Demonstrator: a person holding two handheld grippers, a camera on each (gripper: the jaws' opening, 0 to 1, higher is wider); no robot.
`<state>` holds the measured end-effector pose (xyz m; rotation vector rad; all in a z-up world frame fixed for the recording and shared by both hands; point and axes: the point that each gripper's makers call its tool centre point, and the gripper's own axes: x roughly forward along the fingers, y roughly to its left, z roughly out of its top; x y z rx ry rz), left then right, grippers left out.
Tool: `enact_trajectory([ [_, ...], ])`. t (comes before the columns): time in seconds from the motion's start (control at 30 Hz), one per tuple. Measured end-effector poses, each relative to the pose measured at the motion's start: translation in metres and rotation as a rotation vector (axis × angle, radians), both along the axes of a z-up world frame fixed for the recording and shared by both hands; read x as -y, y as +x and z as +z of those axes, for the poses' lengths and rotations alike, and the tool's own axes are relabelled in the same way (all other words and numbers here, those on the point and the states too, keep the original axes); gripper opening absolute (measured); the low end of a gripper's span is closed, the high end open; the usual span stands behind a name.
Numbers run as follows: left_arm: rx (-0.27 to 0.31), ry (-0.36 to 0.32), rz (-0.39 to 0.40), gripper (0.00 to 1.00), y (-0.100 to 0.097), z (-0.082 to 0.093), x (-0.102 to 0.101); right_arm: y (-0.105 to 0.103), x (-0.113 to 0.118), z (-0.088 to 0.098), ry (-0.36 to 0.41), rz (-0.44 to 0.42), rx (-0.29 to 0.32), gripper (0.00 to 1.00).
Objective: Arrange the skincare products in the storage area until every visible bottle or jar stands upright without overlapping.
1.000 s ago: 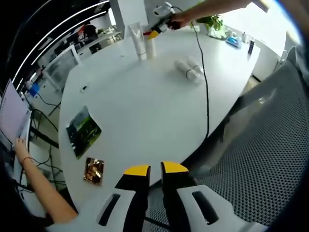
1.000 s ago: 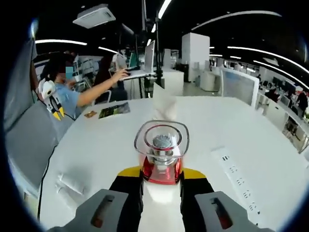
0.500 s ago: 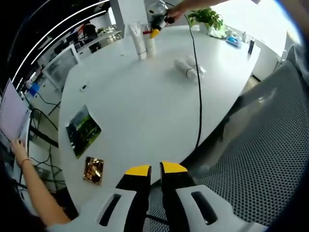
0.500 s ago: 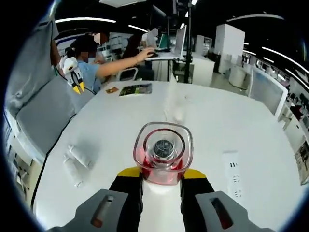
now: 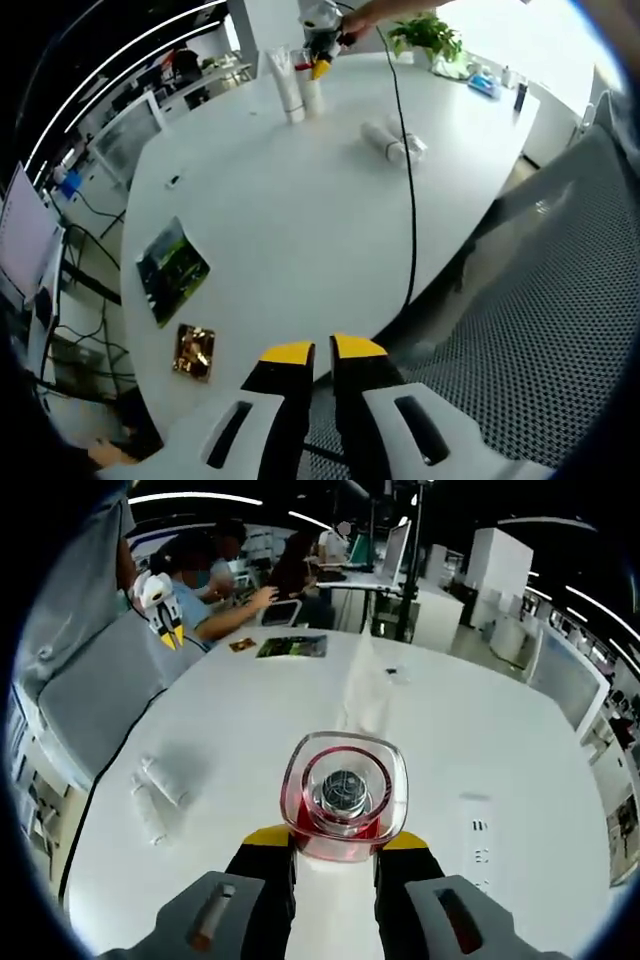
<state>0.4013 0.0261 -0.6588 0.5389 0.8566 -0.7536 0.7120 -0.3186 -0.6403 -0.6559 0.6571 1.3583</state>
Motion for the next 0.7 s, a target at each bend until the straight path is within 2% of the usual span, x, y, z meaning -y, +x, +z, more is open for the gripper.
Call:
enact_trajectory([
  [0.03,0.0,0.001,0.001,0.04,0.0,0.0,0.0,0.0,0.003,-0.003,-0.017,-0.017,-0.004,0.28],
  [0.1,0.0,0.0,0.002,0.04,0.0,0.0,0.0,-0.003,0.006,-0.004,-0.022,-0.072,-0.038,0.42],
  [0.13,0.0,0.0,0.003,0.04,0.001,0.0,0.0,-0.005,0.009,-0.002,-0.02,-0.11,-0.065,0.45],
  [0.23,0.004,-0.001,0.001,0.04,0.001,0.001,0.0,-0.006,0.01,0.014,0.026,-0.154,-0.084,0.42],
  [0.33,0.008,-0.001,0.0,0.04,0.001,0.002,0.0,-0.001,0.006,0.05,0.09,-0.233,-0.089,0.41],
  [0.43,0.012,-0.002,-0.002,0.04,0.002,0.002,0.0,0.003,-0.002,0.075,0.088,-0.242,-0.083,0.41],
  [0.5,0.013,-0.003,-0.001,0.04,0.002,0.003,0.0,0.006,-0.015,0.092,0.089,-0.249,-0.097,0.35],
  [0.53,0.016,-0.004,0.001,0.04,0.002,0.003,0.0,0.007,-0.017,0.094,0.08,-0.261,-0.112,0.32],
  [0.63,0.018,-0.003,0.003,0.04,0.003,0.004,0.0,0.017,-0.025,0.098,0.016,-0.274,-0.072,0.31],
  [0.7,0.017,0.003,0.003,0.04,0.002,0.003,-0.001,0.021,-0.031,0.094,-0.031,-0.281,-0.09,0.26],
])
